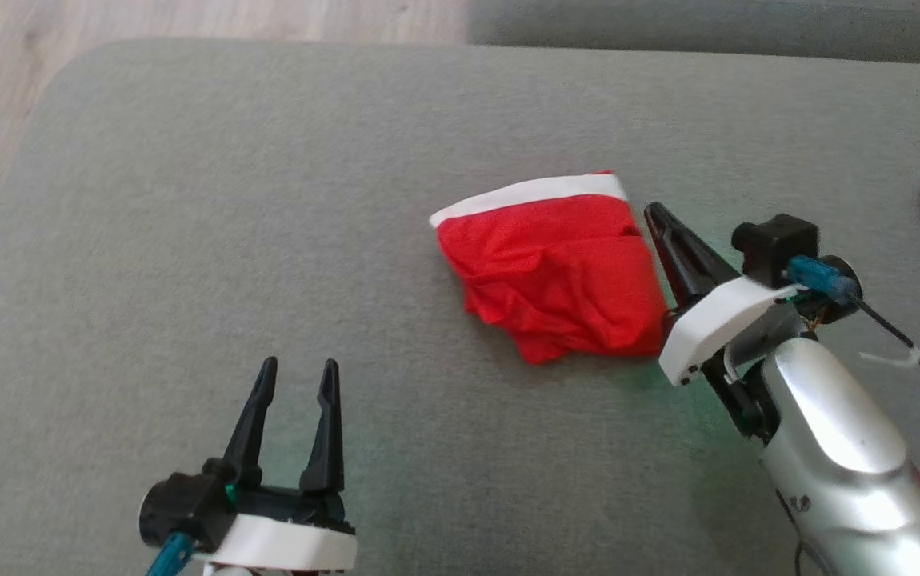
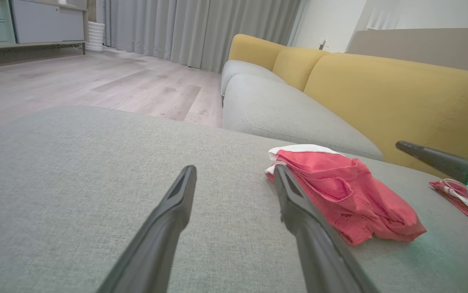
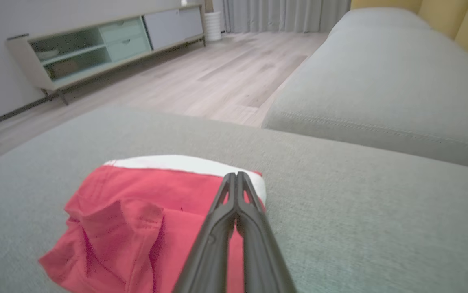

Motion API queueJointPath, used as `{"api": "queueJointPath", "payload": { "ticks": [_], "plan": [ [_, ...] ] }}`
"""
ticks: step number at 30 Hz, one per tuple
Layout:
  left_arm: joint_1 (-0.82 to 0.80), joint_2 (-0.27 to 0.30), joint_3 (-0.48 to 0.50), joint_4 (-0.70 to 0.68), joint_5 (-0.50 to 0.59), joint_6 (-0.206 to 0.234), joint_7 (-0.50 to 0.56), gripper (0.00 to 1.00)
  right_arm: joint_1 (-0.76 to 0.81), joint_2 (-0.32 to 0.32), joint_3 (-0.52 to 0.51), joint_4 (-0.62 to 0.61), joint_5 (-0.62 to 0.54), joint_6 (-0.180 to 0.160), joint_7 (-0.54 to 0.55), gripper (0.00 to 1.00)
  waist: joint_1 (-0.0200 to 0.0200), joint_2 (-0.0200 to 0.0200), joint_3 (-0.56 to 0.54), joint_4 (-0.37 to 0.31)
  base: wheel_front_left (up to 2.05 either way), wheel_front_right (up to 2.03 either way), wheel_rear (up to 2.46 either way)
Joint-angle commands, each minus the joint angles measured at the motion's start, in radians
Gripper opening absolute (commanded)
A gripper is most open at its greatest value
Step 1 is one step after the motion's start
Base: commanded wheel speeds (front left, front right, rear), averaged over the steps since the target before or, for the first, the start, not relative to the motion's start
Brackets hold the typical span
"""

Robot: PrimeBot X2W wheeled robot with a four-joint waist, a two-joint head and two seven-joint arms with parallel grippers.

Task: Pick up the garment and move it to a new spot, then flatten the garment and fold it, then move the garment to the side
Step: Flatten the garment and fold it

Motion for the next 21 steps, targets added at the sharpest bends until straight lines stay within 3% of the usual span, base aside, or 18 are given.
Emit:
{"api": "queueJointPath", "payload": {
  "ticks": [1,9,16,21],
  "plan": [
    [-0.028,-0.002,0.022,-0.025,-0.003,-0.002,-0.008,1.0,-0.017,-0.004,0.024,-0.014,0.001,0.007,0.004,0.0,-0.0002,0.0,0.023,0.032,0.0,0.0,0.0],
    [-0.037,-0.002,0.012,-0.016,-0.021,0.008,-0.008,1.0,-0.064,0.013,0.149,0.146,0.041,0.007,-0.05,0.0,-0.0002,0.0,0.029,0.076,0.0,0.0,0.0],
    [-0.023,-0.002,0.024,-0.012,-0.021,0.015,-0.008,1.0,-0.03,0.04,0.328,0.148,0.093,0.007,-0.093,0.0,-0.0002,0.0,0.003,0.065,0.0,0.0,0.0],
    [-0.011,-0.002,0.025,-0.014,-0.017,0.022,-0.008,1.0,-0.006,0.051,0.458,0.139,0.145,0.007,-0.053,0.0,-0.0002,0.0,-0.021,0.038,0.0,0.0,0.0]
  ]
}}
